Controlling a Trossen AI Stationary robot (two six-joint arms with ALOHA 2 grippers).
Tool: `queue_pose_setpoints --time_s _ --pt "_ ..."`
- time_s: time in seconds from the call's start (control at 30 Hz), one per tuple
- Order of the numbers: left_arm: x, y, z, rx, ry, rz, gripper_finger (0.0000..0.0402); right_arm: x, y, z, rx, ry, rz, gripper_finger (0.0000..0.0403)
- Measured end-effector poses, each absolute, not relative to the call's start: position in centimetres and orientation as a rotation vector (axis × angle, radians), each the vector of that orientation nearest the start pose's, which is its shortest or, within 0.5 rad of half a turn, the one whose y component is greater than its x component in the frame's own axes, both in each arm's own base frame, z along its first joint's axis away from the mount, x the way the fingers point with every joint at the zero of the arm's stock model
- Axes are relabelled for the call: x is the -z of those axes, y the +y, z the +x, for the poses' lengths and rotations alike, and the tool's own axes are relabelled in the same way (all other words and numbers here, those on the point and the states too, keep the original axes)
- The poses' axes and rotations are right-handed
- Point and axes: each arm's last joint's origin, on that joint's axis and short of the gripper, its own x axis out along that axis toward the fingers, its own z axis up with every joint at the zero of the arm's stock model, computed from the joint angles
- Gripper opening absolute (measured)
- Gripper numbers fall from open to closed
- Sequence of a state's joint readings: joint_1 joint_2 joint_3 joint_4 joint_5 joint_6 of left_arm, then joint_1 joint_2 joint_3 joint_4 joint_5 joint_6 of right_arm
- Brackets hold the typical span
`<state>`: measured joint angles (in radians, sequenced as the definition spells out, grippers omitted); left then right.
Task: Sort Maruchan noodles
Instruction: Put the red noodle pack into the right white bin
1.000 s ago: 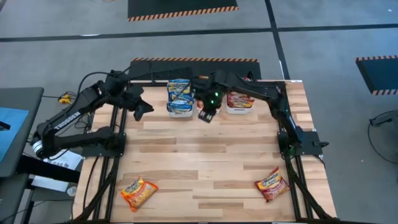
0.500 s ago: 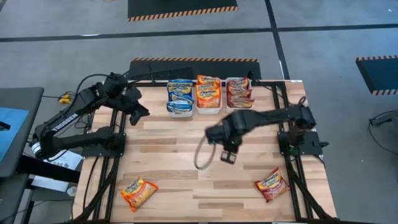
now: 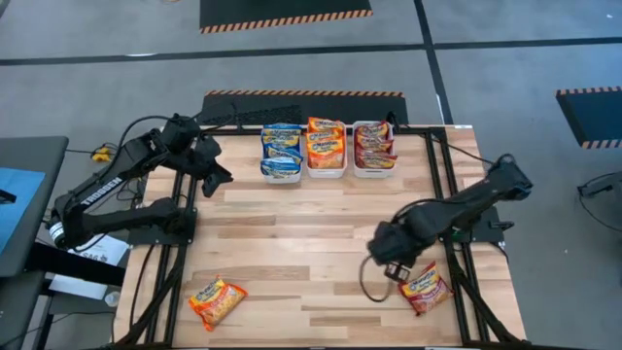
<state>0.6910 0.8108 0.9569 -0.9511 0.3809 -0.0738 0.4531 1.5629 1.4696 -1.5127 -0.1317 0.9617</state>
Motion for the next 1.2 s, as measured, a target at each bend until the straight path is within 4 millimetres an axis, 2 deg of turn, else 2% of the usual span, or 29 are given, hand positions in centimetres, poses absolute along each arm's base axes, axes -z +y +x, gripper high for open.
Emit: queue_pose_setpoints --time_s 0.13,0.3,0.43,0.6,0.83,0.97,1.1,1.2 --pt "-32.1 7.9 11.2 -0.319 0.695 -0.489 0.0087 -33.2 11.6 20.8 0.358 1.520 0.524 0.0120" --pt "-32.1 7.9 11.2 -0.320 0.696 -0.489 0.0087 -35.8 9.7 18.0 0.394 1.336 0.598 0.0120" --pt "-32.1 7.9 11.2 -0.322 0.696 -0.494 0.0087 -37.0 8.2 16.5 0.380 1.288 0.609 0.0121" --pt "-32.1 7.9 11.2 -0.337 0.690 -0.531 0.0087 -37.4 6.7 15.8 0.347 1.300 0.529 0.0134" --pt "-32.1 7.9 11.2 -0.356 0.683 -0.582 0.0087 -37.5 4.9 16.1 0.214 1.318 0.397 0.0184" --pt "-32.1 7.9 11.2 -0.377 0.674 -0.637 0.0087 -36.5 4.2 16.3 0.087 1.388 0.333 0.0207" --pt "-32.1 7.9 11.2 -0.405 0.663 -0.709 0.0087 -33.3 4.0 16.0 -0.054 1.500 0.350 0.0210" --pt "-32.1 7.9 11.2 -0.413 0.659 -0.730 0.0087 -30.5 4.3 15.7 -0.154 1.520 0.402 0.0206"
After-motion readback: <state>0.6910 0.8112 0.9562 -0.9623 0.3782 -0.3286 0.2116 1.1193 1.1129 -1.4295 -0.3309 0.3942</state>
